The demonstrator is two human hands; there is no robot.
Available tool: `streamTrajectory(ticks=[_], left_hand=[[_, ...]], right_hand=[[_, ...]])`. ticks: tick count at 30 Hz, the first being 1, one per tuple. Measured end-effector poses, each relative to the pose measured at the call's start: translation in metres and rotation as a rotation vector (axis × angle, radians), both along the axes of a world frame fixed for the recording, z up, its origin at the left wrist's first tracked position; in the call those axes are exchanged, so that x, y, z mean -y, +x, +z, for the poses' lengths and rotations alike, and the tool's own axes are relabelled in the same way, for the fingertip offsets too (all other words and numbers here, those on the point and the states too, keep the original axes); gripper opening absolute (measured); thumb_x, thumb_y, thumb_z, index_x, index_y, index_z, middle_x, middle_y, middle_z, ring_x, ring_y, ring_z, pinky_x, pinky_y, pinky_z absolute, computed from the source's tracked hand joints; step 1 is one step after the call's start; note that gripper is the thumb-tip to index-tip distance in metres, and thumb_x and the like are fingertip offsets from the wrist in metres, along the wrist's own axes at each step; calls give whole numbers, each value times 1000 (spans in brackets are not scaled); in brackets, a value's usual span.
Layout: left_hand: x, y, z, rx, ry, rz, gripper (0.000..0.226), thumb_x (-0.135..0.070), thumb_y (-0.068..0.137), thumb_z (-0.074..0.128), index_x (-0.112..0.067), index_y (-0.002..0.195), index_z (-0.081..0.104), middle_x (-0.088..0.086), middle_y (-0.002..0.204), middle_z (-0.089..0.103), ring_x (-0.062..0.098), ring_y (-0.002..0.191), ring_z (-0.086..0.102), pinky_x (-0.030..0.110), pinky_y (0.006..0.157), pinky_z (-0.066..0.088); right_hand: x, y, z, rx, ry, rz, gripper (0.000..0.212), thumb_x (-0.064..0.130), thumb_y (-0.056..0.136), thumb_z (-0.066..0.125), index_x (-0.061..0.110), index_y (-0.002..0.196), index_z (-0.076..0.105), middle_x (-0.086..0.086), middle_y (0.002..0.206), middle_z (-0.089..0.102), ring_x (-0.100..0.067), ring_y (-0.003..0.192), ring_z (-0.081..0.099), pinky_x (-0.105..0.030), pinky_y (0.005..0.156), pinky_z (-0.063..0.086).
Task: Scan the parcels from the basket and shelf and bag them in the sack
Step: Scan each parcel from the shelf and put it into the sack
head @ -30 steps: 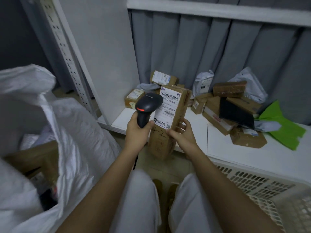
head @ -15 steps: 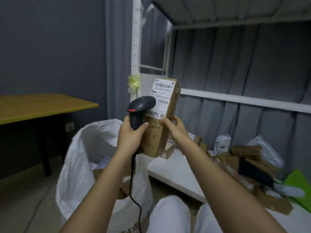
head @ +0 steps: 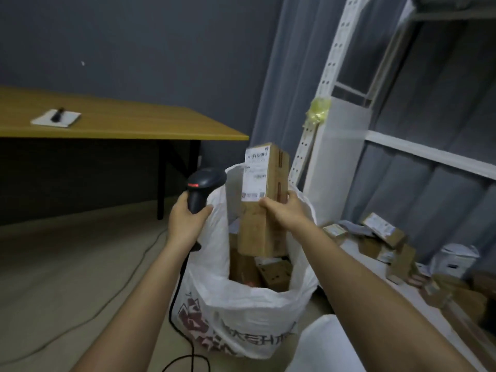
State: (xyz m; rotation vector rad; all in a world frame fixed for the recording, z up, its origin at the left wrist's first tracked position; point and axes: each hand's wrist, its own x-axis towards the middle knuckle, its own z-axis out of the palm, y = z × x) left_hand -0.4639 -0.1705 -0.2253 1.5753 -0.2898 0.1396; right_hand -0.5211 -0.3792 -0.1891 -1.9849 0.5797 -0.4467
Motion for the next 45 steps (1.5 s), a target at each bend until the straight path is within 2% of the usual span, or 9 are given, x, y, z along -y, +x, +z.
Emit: streamTrajectory(ticks=[5,9,12,15,22,30,34,40,45], left_hand=[[8,24,-47,-131,-19,29,26,-14,85,69,-23,104,56,-5,84,61,20,78,59,35,72,49],[37,32,-42,-129,-16,-21,22,-12,85,68,-17,104,58,-1,83,62,13,64,56,30,62,47],[67,29,-32,-145,-21,-69,18,-15,86,68,-17,101,58,1,82,61,15,63,55,31,62,47],[97,13,-25,-123,-14,-150,19,-16,85,69,-19,101,59,-2,85,63,17,77,60,33,72,50],[188,-68,5,-30,19,-449,16,-14,86,69,-25,90,58,-1,76,62,10,58,53,26,58,43],[338,-193,8,5,160,-874,20,-19,88,67,-15,106,58,5,90,64,17,70,57,35,67,51],[414,-242,-20,-14,232,-1011,21,-20,88,67,-16,107,58,3,92,64,17,73,57,35,73,49],[534,-291,-79,-1,354,-1163,23,-19,88,67,-12,108,58,3,91,61,19,77,56,33,73,47],[622,-307,-132,-36,384,-1205,28,-15,87,68,-8,113,56,4,89,59,17,75,56,32,70,49]], right_hand=[[40,41,-61,-226,-202,-82,79,48,82,67,18,146,33,-9,140,48,-32,127,48,-48,104,42],[70,73,-81,-326,-471,-44,53,36,100,43,16,148,35,-17,158,19,-36,145,13,-44,118,9],[69,68,-67,-228,-410,102,44,25,102,47,10,143,45,-16,159,18,-31,144,24,-31,114,20],[72,33,-46,-51,-418,108,35,18,98,54,14,132,58,-7,153,34,-24,138,37,-34,114,30],[152,-110,-26,196,-486,-213,24,10,91,57,18,108,72,7,124,54,-7,111,54,-27,98,47],[266,-303,-81,-67,-232,-685,24,14,93,55,16,114,67,-4,130,56,-22,113,57,-36,96,48],[305,-393,-128,-209,-118,-857,19,13,93,56,18,109,66,-8,115,60,-25,95,59,-25,71,41],[376,-473,-214,-497,-17,-953,33,20,96,56,13,128,58,-13,137,51,-29,110,57,-31,79,45],[472,-458,-259,-573,-227,-956,67,29,89,66,12,147,36,-15,149,37,-35,133,39,-43,98,40]])
